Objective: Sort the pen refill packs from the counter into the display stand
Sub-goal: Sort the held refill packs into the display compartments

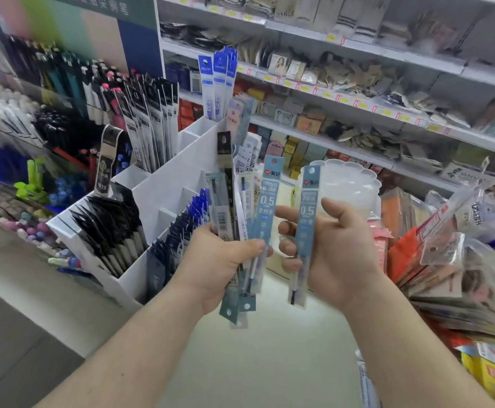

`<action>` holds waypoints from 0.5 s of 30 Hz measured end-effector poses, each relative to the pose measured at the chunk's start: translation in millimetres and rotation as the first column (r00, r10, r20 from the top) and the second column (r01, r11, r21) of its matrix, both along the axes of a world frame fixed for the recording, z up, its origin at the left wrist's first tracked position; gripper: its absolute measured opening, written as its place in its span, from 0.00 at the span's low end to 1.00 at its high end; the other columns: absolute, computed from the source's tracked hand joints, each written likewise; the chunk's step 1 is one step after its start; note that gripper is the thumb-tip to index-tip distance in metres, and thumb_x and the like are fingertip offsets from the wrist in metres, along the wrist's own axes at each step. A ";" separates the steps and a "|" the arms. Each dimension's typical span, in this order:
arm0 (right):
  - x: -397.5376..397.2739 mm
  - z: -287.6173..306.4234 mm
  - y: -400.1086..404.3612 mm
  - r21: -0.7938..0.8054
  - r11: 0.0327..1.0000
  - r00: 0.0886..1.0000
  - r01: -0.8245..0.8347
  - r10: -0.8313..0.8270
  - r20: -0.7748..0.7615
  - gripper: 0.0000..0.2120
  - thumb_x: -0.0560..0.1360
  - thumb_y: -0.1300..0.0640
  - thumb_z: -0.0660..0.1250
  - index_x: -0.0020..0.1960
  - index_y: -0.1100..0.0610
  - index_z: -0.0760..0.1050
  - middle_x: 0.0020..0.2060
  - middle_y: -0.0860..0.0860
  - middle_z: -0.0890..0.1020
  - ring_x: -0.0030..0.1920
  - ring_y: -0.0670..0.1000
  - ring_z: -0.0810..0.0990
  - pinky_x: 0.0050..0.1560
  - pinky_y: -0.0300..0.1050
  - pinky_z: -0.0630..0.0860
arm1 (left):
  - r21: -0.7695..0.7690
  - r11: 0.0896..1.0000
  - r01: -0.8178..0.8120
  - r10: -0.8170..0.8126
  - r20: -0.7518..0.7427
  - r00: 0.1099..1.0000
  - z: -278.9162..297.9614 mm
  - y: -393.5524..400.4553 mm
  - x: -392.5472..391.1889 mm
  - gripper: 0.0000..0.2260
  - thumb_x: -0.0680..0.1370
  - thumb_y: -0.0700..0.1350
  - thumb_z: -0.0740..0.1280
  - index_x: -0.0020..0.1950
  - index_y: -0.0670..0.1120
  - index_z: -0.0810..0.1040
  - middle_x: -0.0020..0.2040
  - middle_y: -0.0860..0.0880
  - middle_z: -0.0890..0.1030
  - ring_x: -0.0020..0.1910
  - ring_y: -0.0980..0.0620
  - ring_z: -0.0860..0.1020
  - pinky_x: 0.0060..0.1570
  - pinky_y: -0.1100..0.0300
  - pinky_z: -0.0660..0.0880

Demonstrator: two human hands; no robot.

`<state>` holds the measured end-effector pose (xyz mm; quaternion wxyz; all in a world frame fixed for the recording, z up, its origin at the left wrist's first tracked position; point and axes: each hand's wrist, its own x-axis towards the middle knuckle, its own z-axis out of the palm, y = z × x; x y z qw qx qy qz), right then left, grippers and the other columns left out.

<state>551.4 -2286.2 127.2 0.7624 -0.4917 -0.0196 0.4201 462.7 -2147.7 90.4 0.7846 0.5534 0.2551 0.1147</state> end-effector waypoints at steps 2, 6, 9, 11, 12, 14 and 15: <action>-0.3 -4.5 -5.1 0.045 0.999 0.998 0.022 -0.020 -0.057 0.29 0.75 0.43 0.54 0.56 0.66 0.80 0.37 0.54 0.73 0.34 0.51 0.68 0.34 0.45 0.62 | 0.000 1.000 -0.024 0.024 0.005 1.000 -2.0 -0.6 -0.7 0.18 0.70 0.32 0.75 0.59 0.37 0.78 0.48 0.39 0.85 0.47 0.41 0.85 0.51 0.44 0.81; -7.8 -0.2 -5.6 0.097 0.994 0.994 0.055 -0.046 -0.095 0.26 0.70 0.50 0.58 0.58 0.67 0.78 0.37 0.55 0.73 0.34 0.52 0.70 0.36 0.45 0.64 | 0.011 1.000 -0.027 0.027 0.001 1.000 -4.9 -3.2 -1.0 0.21 0.68 0.34 0.77 0.59 0.37 0.78 0.49 0.39 0.85 0.48 0.41 0.85 0.53 0.43 0.81; -13.4 -1.1 -2.4 0.032 0.994 0.994 0.108 -0.107 -0.029 0.21 0.74 0.54 0.60 0.58 0.68 0.77 0.36 0.54 0.72 0.33 0.51 0.70 0.32 0.43 0.66 | 0.024 0.999 -0.023 0.023 -0.011 1.000 -6.7 -3.6 -1.0 0.16 0.71 0.32 0.74 0.58 0.38 0.79 0.49 0.40 0.85 0.49 0.41 0.85 0.54 0.42 0.80; -13.2 -6.0 -2.6 -0.020 0.986 0.986 0.164 -0.164 0.028 0.22 0.82 0.51 0.55 0.59 0.68 0.78 0.35 0.54 0.73 0.33 0.51 0.72 0.32 0.43 0.71 | 0.024 1.000 -0.019 0.019 -0.013 1.000 -6.6 -3.2 -1.3 0.15 0.71 0.31 0.74 0.58 0.38 0.79 0.49 0.40 0.86 0.49 0.42 0.85 0.54 0.43 0.80; -12.7 -8.0 -2.4 -0.042 0.983 0.983 0.176 -0.174 0.061 0.24 0.84 0.49 0.53 0.59 0.67 0.78 0.35 0.53 0.74 0.34 0.51 0.74 0.35 0.45 0.73 | 0.018 1.000 -0.019 0.019 -0.013 1.000 -6.4 -2.9 -1.4 0.15 0.72 0.31 0.73 0.57 0.38 0.79 0.48 0.41 0.86 0.48 0.42 0.85 0.53 0.44 0.81; -12.9 -11.7 -1.0 -0.086 0.979 0.975 0.183 -0.169 0.147 0.25 0.84 0.47 0.51 0.57 0.63 0.80 0.35 0.52 0.80 0.35 0.50 0.79 0.41 0.47 0.76 | 0.013 1.000 -0.023 0.023 -0.014 1.000 -6.6 -3.7 -2.1 0.13 0.72 0.30 0.73 0.55 0.39 0.80 0.47 0.42 0.86 0.47 0.42 0.85 0.52 0.45 0.81; -14.3 -13.5 0.7 -0.109 0.977 0.964 0.184 -0.158 0.212 0.23 0.85 0.48 0.51 0.55 0.61 0.80 0.35 0.50 0.83 0.37 0.49 0.83 0.44 0.48 0.77 | 0.015 1.000 -0.022 0.022 -0.012 1.000 -7.3 -4.6 -2.3 0.13 0.72 0.29 0.72 0.54 0.39 0.81 0.47 0.42 0.86 0.48 0.42 0.85 0.52 0.45 0.81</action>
